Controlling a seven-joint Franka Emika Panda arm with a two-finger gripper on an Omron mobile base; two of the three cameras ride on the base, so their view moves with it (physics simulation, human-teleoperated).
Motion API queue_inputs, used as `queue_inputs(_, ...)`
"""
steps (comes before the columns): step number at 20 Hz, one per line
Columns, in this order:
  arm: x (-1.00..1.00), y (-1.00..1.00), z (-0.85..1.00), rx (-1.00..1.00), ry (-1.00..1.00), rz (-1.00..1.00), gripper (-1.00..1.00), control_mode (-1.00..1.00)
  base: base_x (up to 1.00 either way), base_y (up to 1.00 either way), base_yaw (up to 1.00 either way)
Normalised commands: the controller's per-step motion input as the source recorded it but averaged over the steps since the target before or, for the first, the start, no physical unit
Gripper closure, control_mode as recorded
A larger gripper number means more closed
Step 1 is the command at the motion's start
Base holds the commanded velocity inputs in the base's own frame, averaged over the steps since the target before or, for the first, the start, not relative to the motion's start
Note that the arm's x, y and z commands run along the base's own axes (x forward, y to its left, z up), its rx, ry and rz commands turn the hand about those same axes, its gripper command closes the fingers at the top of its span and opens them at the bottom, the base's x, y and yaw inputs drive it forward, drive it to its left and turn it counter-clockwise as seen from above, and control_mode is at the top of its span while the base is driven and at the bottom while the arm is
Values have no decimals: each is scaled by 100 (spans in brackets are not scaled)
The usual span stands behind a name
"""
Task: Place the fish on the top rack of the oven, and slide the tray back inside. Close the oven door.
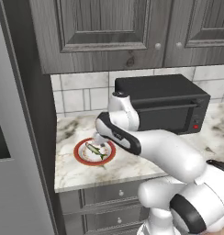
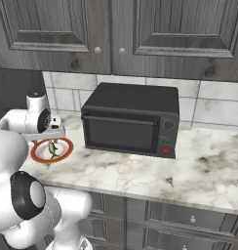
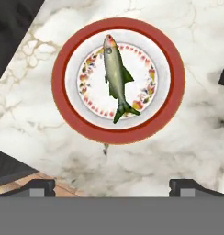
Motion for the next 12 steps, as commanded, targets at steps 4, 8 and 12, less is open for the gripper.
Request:
queue_inputs(4,21,35,-24,-5,3,8,-100,-100,0,0,0)
queue_inputs(8,13,10,-22,-2,-1,0,-100,-100,0,0,0)
queue_inputs(12,21,0,-36,0,-10,0,-100,-100,0,0,0)
